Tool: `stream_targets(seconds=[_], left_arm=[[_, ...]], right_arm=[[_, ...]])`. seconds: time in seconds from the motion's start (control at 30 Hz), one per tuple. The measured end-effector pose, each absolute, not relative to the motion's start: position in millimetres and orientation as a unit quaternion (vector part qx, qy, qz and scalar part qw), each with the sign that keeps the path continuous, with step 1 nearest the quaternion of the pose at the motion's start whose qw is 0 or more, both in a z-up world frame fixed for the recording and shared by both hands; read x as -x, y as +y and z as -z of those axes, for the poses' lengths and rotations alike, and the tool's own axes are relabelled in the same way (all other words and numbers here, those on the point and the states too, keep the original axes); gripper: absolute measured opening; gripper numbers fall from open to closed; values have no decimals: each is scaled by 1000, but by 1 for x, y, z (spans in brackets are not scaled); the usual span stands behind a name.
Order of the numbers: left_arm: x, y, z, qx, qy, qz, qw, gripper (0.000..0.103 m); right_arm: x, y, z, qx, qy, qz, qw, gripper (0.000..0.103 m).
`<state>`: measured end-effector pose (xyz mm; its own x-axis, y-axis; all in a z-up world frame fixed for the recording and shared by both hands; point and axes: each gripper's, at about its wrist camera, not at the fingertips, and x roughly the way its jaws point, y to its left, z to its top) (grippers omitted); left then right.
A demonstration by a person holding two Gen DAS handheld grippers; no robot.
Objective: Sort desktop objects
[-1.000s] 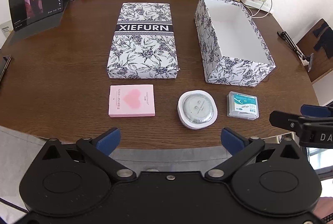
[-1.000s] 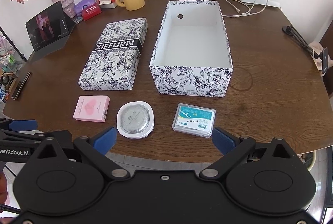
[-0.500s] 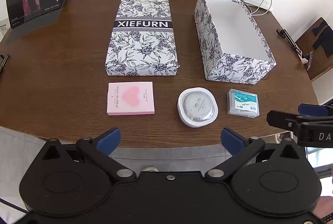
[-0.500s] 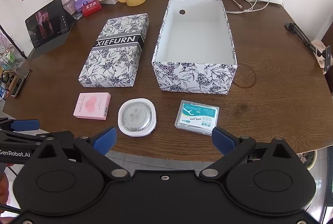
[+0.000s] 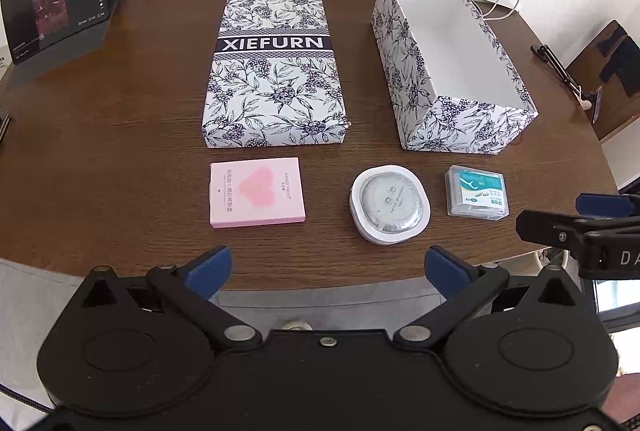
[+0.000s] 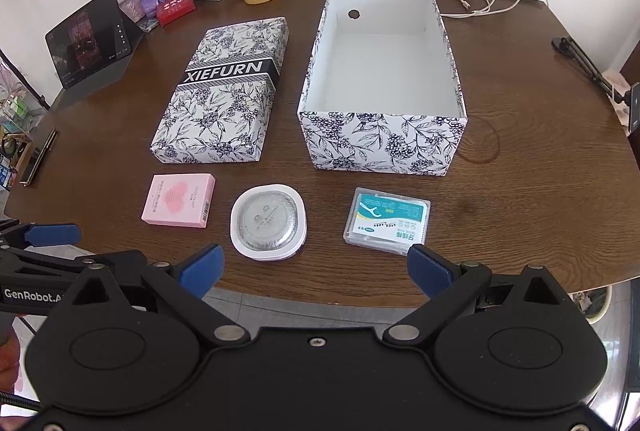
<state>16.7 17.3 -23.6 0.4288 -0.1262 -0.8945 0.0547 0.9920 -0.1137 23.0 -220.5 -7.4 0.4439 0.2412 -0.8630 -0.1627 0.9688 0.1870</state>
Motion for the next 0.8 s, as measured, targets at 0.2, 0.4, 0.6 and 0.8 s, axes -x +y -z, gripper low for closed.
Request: stream_targets(seconds=[0.2, 0.4, 0.6, 0.8], left_arm=[[-19, 20, 27, 27, 534, 59, 843, 103], [-23, 23, 28, 26, 535, 64, 842, 103], [-26, 25, 30, 29, 536, 68, 841, 103], [-28, 27, 30, 31, 537, 67, 840, 103]], right_arm=[[-24, -219, 9, -41, 517, -117, 847, 100], [-27, -215, 10, -41, 518, -111, 847, 100], [-29, -212, 11, -42, 520, -107, 846, 100], [-32, -211, 13, -42, 523, -107, 845, 100]])
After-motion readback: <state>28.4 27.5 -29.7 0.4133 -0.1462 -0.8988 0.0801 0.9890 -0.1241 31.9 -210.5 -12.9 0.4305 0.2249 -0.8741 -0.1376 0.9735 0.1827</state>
